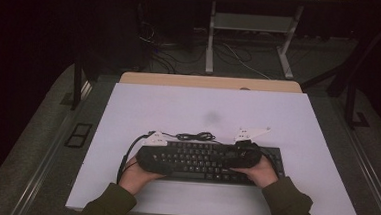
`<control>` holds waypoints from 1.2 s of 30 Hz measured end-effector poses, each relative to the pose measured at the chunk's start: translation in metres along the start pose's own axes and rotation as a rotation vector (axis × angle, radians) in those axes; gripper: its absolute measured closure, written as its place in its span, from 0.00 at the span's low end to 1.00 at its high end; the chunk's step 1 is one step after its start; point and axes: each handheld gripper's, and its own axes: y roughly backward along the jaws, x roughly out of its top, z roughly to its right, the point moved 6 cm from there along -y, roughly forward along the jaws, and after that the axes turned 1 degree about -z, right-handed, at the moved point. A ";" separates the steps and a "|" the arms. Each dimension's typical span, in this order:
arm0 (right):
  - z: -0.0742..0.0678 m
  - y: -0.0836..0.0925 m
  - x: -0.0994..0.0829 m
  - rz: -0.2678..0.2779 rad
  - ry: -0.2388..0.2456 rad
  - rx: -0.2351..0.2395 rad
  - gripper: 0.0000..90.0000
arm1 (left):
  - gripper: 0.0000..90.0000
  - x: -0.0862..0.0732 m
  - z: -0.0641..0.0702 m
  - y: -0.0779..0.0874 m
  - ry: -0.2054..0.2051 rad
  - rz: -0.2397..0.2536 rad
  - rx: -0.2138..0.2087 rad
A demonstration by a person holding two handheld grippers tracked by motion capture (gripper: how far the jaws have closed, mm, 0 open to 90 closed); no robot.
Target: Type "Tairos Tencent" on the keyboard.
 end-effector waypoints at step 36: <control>-0.004 0.018 -0.038 -0.175 0.101 0.006 0.99 | 0.34 0.015 -0.004 -0.023 -0.035 0.005 0.029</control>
